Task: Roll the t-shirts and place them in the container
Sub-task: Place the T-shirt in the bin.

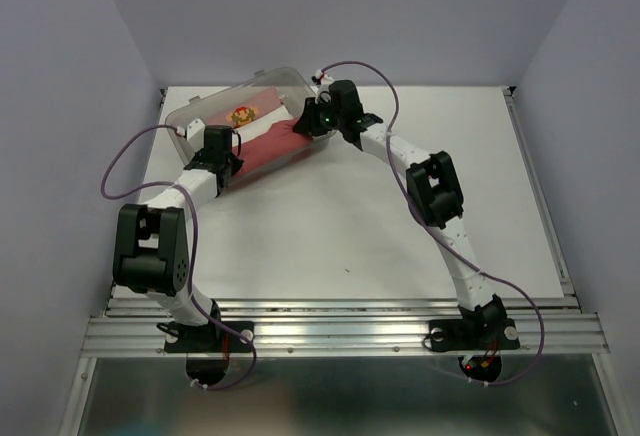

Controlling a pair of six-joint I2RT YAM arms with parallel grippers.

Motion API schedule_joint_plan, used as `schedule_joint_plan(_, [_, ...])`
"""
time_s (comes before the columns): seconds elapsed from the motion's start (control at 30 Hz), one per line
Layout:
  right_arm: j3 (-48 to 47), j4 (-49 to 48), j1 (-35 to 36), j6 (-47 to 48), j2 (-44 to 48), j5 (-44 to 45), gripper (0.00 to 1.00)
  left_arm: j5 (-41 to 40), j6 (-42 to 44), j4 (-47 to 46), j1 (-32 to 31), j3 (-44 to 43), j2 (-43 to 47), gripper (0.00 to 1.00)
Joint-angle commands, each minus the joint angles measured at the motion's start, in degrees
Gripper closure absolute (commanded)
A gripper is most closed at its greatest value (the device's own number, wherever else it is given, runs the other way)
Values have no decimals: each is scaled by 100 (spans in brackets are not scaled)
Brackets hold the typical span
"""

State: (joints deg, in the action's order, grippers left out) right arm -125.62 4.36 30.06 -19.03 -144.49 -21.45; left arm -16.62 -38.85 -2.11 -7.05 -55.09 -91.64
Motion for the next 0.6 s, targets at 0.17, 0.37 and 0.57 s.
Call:
schedule_joint_plan(0.17, [284,-146,-71,276,254,-43,64,-412,193,844,28,34,471,64])
schedule_joint_plan(0.37, [547,-146,-71,435,517,141,44,-456,299,1002,28,-116,708,43])
schedule_joint_plan(0.57, [530,-85,-71,575,711,220,28,-421,352,1125,28,-239,875,26])
